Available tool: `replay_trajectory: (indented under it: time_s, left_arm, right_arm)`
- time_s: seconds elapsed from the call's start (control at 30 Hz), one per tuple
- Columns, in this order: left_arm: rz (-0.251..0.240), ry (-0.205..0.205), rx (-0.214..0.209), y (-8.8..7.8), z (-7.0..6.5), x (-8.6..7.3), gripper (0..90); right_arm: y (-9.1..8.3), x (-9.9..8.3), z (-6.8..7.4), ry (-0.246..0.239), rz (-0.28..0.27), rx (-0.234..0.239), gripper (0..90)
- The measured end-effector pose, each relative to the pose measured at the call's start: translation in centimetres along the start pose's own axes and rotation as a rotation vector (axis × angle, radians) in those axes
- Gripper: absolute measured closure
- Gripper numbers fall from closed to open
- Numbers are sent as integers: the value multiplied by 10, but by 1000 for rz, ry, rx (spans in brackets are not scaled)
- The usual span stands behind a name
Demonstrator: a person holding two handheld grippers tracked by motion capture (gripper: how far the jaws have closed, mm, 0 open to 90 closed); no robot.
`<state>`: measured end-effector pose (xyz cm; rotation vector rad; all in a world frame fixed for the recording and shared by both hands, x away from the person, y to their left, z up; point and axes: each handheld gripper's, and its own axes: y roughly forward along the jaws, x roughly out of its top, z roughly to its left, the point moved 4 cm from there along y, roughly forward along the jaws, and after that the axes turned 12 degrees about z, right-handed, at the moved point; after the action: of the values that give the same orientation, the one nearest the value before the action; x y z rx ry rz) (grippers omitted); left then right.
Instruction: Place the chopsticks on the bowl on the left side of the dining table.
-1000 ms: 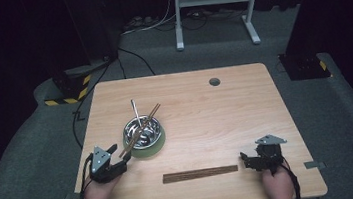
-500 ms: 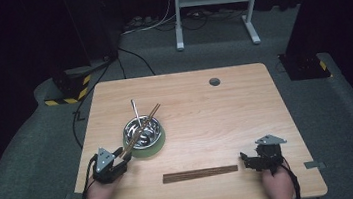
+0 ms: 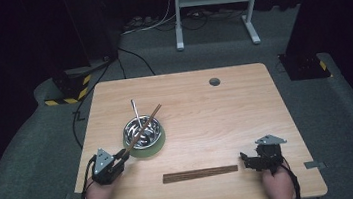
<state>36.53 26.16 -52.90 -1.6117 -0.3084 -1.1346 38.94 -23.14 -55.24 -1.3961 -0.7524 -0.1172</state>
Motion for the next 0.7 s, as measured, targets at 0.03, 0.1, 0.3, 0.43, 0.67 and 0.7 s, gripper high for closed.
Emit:
replay_trajectory:
  time_s: [0.03,0.1,0.3,0.43,0.67,0.7]
  left_arm:
    - [3,10,-6,0,-1,0,764]
    - [2,17,-22,0,-3,0,764]
    - [-12,32,-67,-3,-12,1,764]
    - [-16,59,-73,-5,-16,2,764]
    - [-10,61,-103,-6,-16,2,764]
    - [-7,49,-105,-6,-16,1,764]
  right_arm:
    - [0,0,0,-3,-2,-3,104]
    - [0,0,0,0,0,0,104]
    - [0,0,0,-3,-2,-3,104]
    - [0,0,0,-4,-3,-3,104]
    - [0,0,0,-4,-2,-1,104]
    - [0,0,0,-1,-1,2,104]
